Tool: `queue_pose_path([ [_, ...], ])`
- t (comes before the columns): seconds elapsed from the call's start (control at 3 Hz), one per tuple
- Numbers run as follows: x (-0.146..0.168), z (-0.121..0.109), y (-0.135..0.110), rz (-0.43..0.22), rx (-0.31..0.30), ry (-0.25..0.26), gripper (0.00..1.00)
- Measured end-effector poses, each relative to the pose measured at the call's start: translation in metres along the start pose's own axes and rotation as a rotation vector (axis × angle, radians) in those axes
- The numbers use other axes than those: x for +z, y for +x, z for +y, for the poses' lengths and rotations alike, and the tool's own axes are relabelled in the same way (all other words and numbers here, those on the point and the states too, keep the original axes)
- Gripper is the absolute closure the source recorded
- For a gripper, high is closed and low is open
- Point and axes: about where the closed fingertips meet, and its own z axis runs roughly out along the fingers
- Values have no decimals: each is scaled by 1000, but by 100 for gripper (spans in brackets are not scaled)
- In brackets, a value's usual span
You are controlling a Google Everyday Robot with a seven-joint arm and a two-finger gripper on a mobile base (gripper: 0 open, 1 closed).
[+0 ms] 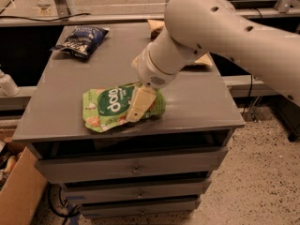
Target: Move green rice chip bag near blue chip bag
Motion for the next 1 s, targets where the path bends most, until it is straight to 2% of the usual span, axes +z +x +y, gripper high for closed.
queue_pose_path([
  [0.67, 10, 5, 7, 5, 11, -9, 61],
  [1.0, -2, -6, -5, -8, -12, 12, 83],
])
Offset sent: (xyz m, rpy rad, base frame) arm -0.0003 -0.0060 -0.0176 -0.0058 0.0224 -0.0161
